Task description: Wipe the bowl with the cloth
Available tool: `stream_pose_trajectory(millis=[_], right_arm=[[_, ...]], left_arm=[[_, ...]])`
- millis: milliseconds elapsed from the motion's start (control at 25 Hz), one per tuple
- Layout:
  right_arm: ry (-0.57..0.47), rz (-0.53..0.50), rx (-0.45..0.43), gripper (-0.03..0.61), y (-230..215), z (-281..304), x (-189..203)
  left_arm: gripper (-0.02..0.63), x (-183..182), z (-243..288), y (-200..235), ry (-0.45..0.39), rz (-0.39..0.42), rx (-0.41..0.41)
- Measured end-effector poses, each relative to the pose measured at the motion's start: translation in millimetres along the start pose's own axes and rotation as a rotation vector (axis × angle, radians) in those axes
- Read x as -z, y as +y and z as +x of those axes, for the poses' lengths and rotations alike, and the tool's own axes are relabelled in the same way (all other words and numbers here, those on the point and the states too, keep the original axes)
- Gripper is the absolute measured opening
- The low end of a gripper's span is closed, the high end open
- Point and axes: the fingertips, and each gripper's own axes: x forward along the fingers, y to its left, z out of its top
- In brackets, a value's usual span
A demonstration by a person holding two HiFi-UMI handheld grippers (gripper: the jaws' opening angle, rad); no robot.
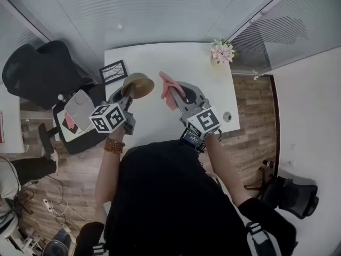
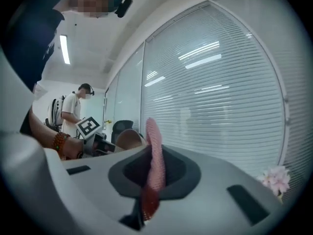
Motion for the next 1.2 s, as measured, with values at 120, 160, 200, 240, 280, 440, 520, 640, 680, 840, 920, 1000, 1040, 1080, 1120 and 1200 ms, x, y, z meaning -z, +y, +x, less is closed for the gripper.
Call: stream_pose_trajectory(millis=[120, 160, 200, 240, 280, 440, 520, 640, 680, 840, 920, 1000, 1040, 1080, 1120, 1200], right_arm=[[-0.009, -0.046, 0.135, 0.014, -18, -6, -8], [-0.010, -0.077, 0.190, 0.014, -23, -7, -12], [-0.010, -0.112, 0.242, 0.014, -29, -8, -16], [-0.011, -0.146, 0.287, 0.014, -33, -9, -20], [-0.015, -0.173, 0.319, 0.014, -35, -10, -25], [-0.077, -0.225, 0.324, 0.013, -25, -8, -48], [-0.081, -0.241, 0.314, 0.011, -18, -7, -52], [-0.052, -0.228, 0.308, 0.011, -13, -6, -47], [-0.051, -0.226, 0.303, 0.011, -12, -5, -46], [-0.072, -0.214, 0.276, 0.011, -7, -5, -50], [-0.069, -0.193, 0.269, 0.011, -4, -6, -48], [-0.054, -0.166, 0.266, 0.011, -2, -7, -44], [-0.039, -0.156, 0.266, 0.011, -2, -9, -41], [-0.021, -0.152, 0.266, 0.011, -2, -11, -36], [-0.006, -0.150, 0.265, 0.011, -1, -13, -32], [0.012, -0.143, 0.256, 0.011, 3, -15, -27]], left_arm=[[0.057, -31, -11, 0, -0.107, 0.221, -0.150], [0.057, -40, -14, -4, -0.146, 0.289, -0.195], [0.057, -47, -16, -8, -0.183, 0.356, -0.232], [0.057, -53, -17, -15, -0.215, 0.419, -0.259], [0.057, -57, -17, -22, -0.242, 0.473, -0.273], [0.057, -61, -12, -45, -0.282, 0.572, -0.255], [0.057, -58, -9, -49, -0.275, 0.571, -0.248], [0.057, -56, -9, -49, -0.264, 0.566, -0.248], [0.057, -55, -9, -49, -0.261, 0.565, -0.249], [0.057, -53, -14, -51, -0.249, 0.558, -0.252], [0.057, -51, -18, -51, -0.245, 0.555, -0.255], [0.057, -45, -24, -49, -0.238, 0.548, -0.264], [0.057, -42, -28, -48, -0.234, 0.544, -0.271], [0.057, -38, -31, -46, -0.229, 0.539, -0.278], [0.057, -35, -36, -45, -0.223, 0.533, -0.286], [0.057, -28, -47, -42, -0.211, 0.519, -0.303]])
